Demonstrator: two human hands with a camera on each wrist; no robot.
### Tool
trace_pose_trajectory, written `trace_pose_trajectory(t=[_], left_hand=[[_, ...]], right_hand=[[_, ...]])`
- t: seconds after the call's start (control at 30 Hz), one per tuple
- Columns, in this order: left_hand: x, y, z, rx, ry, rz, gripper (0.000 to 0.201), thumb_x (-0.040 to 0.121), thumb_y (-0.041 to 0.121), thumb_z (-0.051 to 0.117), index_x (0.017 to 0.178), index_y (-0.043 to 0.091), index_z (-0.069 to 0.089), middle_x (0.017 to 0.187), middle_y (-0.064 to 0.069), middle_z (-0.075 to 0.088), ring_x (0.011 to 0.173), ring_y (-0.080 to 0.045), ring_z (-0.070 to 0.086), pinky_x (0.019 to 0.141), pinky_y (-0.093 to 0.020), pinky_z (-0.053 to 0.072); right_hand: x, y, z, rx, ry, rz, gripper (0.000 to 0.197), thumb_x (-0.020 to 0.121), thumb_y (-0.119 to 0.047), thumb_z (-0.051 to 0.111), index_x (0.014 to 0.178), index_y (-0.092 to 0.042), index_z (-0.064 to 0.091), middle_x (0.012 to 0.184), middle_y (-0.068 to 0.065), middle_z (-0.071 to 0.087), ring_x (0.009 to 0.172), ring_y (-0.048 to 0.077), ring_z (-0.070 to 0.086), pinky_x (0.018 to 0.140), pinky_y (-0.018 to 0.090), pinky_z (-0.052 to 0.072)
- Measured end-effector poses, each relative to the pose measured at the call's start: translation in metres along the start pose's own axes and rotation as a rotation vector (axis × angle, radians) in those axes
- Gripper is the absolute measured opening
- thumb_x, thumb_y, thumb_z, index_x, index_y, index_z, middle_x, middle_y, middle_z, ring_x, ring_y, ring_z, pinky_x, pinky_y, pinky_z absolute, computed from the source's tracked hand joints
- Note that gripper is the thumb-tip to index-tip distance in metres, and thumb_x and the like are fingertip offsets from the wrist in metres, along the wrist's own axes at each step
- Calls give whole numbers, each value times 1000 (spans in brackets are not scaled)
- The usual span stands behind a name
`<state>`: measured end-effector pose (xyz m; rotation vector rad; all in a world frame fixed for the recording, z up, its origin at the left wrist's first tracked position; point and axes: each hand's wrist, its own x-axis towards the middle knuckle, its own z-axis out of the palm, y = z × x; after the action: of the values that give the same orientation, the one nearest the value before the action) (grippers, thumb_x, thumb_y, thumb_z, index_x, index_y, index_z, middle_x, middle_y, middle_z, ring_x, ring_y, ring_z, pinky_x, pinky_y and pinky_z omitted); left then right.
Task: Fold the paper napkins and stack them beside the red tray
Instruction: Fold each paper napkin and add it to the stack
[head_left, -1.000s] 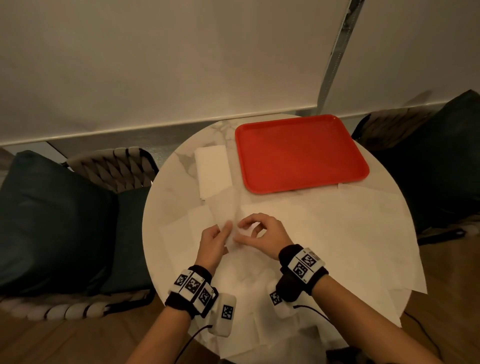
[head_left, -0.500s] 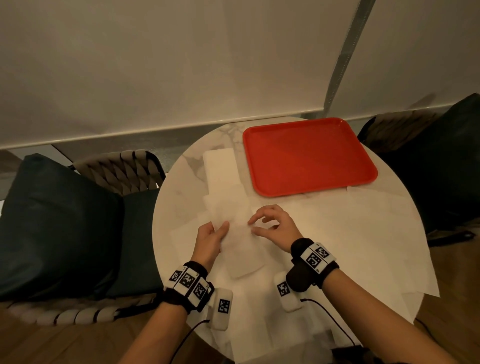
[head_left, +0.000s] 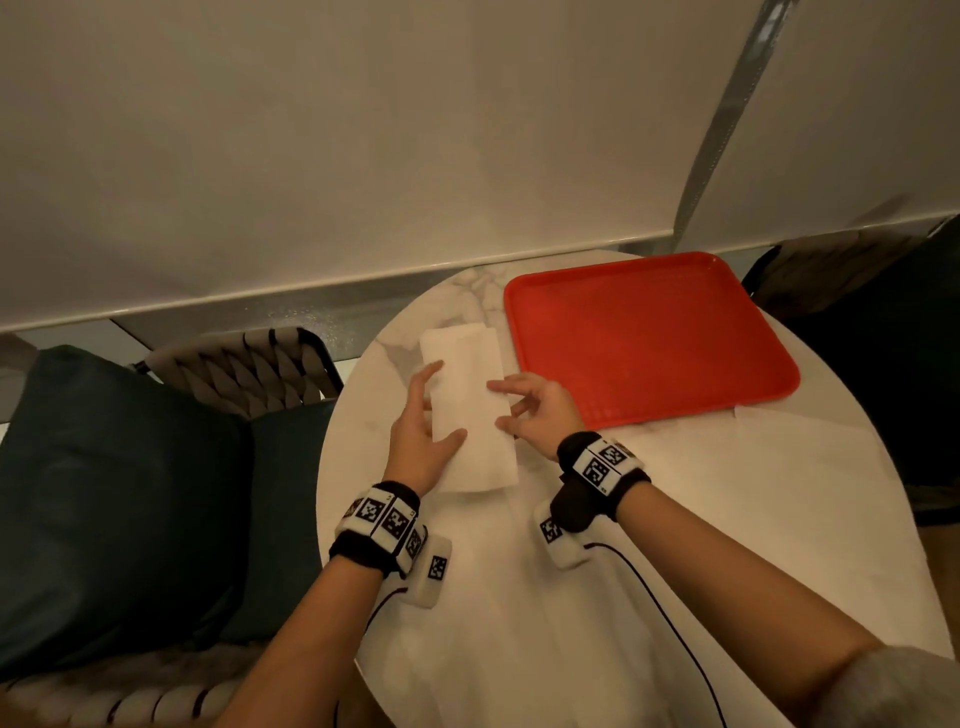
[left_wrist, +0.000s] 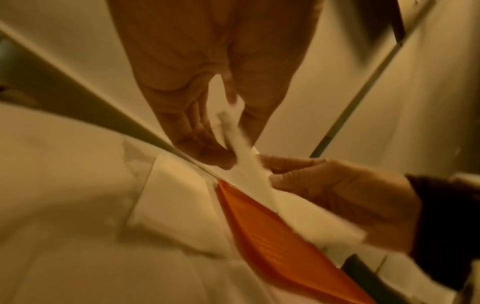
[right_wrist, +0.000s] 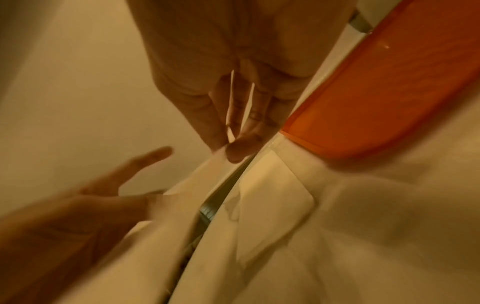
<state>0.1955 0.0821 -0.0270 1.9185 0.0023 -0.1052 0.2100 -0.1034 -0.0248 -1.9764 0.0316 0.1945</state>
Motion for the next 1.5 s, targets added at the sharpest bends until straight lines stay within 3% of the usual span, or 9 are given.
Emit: trace_pose_trajectory(t=[0.1,0.2,0.37,0.53,0.73,1.0,1.2,1.33,1.5], left_hand=[[40,-5,-2,271,7,62,53,75,3,75,124,17,59,120,-4,55,107,-24,57,92,-31,47],[71,-20,1,352,-20,1,58,74,7,78,128,8,57,127,-11,52,114,-27,53,100,-31,41],[96,-44,9,362,-26,-34,66,71,7,82,132,3,55,126,-13,49,107,-24,52,82,-8,33],[106,-56,14,405,-59,-94,68,71,11,82,133,4,54,128,-10,46,114,-26,51,96,-26,44],[97,-50,15,581,-63,-193,69,78,26,77,139,17,48,133,-10,33,108,-28,54,98,-34,43],[24,-14,33,455,-25,-60,31,83,19,71,112,18,62,118,-3,38,85,-22,56,86,-32,50],[-64,-16,85,449,-135,-105,37,86,23,68,121,16,56,114,-2,46,101,-21,53,86,-28,46],[-108,-23,110,541,-62,-175,47,86,29,67,128,16,50,124,-5,44,114,-23,43,94,-35,45],[-136,-19,139,741,-48,-81,40,86,34,62,123,21,54,124,-3,43,114,-21,39,90,-34,39]], right_hand=[[41,-2,5,-82,17,-4,48,76,2,71,120,-18,67,124,-5,53,65,8,51,68,16,54],[74,5,11,-212,4,-30,49,77,3,69,122,-15,65,121,-3,53,59,6,48,59,3,40],[105,24,21,-341,-34,-23,50,78,6,64,125,-10,62,118,5,57,68,10,49,65,11,36],[116,40,29,-423,-78,6,50,79,2,66,128,-7,59,116,8,55,84,11,47,73,12,34],[108,40,33,-558,-170,91,57,86,-11,60,141,-15,45,116,10,40,101,27,50,93,33,44],[18,30,-35,-435,-60,62,36,82,-13,67,117,-17,63,92,3,51,82,14,46,68,17,28],[-86,71,-83,-491,-75,221,27,84,-21,68,111,-21,65,103,3,56,79,18,58,77,29,48],[-147,106,-98,-567,-45,281,36,78,-28,73,112,-25,61,107,-3,47,94,17,52,81,30,47],[-182,137,-95,-648,-5,241,47,73,-34,70,117,-25,57,117,-2,42,106,20,44,84,36,48]])
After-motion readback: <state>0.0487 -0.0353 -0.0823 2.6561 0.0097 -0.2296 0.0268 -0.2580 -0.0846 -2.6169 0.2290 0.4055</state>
